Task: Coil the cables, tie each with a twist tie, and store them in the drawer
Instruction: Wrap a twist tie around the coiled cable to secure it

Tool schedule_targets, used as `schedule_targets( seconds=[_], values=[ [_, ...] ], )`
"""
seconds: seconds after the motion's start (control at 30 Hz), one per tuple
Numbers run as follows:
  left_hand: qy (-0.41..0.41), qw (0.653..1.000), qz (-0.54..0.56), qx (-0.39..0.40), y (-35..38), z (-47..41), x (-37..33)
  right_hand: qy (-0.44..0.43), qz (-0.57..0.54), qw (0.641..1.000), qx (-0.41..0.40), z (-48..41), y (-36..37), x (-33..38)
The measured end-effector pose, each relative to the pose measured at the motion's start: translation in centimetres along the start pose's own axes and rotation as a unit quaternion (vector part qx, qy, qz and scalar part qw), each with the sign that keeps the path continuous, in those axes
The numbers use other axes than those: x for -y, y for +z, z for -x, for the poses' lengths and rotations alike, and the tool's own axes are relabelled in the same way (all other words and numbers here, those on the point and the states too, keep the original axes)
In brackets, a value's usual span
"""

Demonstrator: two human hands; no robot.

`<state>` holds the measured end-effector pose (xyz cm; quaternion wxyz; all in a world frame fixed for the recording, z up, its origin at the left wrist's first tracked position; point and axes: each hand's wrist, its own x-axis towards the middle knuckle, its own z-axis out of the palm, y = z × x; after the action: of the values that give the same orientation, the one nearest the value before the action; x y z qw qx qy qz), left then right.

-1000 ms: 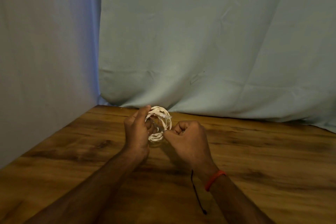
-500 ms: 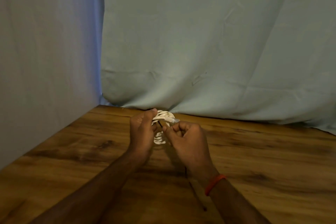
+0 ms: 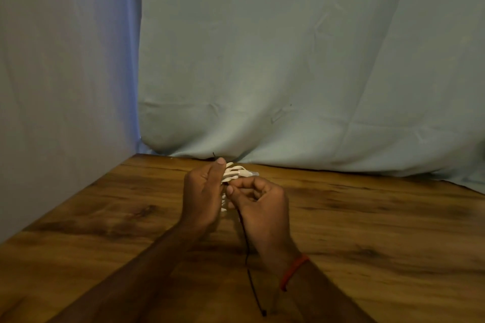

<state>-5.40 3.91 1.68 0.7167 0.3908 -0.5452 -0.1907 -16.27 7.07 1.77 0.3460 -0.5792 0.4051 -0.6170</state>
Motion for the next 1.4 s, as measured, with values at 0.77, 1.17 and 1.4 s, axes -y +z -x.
schedule_targets(
  seconds=[0.77, 1.17, 1.4],
  values=[
    [0.057, 0.998, 0.015, 0.011, -0.3, -0.2, 0.0, 0.057, -0.102, 0.990, 0.073, -0.4, -0.1, 0.1],
    [-0.121, 0.971, 0.194, -0.070, 0.5, -0.7, -0.4, -0.002, -0.081, 0.996, 0.048, 0.0, 0.3, 0.4],
    [-0.150, 0.961, 0.227, -0.059, 0.6, -0.8, -0.7, 0.001, -0.098, 0.995, 0.036, 0.2, 0.0, 1.2]
  ],
)
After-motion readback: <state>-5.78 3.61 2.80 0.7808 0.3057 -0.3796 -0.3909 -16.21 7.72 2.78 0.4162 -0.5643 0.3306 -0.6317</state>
